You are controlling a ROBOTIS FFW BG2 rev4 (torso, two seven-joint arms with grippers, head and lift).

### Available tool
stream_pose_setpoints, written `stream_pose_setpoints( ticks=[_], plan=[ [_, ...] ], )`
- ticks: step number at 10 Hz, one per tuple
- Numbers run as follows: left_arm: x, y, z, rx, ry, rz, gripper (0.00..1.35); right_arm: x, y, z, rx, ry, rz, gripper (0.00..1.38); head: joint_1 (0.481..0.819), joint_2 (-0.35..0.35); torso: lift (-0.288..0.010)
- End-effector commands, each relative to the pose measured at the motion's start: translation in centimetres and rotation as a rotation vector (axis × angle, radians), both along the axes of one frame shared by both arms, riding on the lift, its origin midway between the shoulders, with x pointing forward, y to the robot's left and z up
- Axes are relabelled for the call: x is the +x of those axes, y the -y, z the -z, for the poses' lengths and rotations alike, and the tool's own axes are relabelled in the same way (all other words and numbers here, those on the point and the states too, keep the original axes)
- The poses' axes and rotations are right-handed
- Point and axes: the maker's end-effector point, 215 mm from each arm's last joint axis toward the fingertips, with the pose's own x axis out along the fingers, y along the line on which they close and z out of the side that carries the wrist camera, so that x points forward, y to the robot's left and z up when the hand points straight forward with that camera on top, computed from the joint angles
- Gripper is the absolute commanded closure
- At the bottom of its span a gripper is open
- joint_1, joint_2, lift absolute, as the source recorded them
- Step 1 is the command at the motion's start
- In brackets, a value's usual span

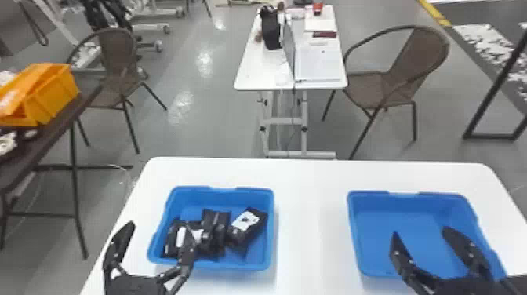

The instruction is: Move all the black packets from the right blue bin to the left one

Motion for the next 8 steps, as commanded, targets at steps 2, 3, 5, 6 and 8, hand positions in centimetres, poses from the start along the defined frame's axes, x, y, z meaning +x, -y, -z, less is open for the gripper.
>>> stream_pose_setpoints(
  ticks=[2,3,5,6,8],
  plan=[
    [0.00,-0.04,0.24,-0.007,-0.009,-0.004,0.07,-0.04,-0.02,-0.13,0.002,0.010,-0.001,0.24,0.695,0.108,0.000],
    [-0.02,0.03,0.33,-0.007,-0.020,-0.003,0.07,-0.05,-0.01,-0.10,0.003,0.010,-0.001,0.24,0.695,0.109,0.000],
    [0.05,0.17,0.32,-0.010,-0.020,-0.001,0.07,-0.12,0.02,0.08,0.006,0.008,0.000,0.24,0.695,0.108,0.000],
    [0.05,0.17,0.32,-0.010,-0.020,-0.001,0.07,-0.06,0.03,0.00,0.010,0.011,0.002,0.24,0.695,0.107,0.000],
    [0.05,0.17,0.32,-0.010,-0.020,-0.001,0.08,-0.11,0.04,0.08,0.015,0.012,0.002,0.24,0.695,0.106,0.000]
  ],
)
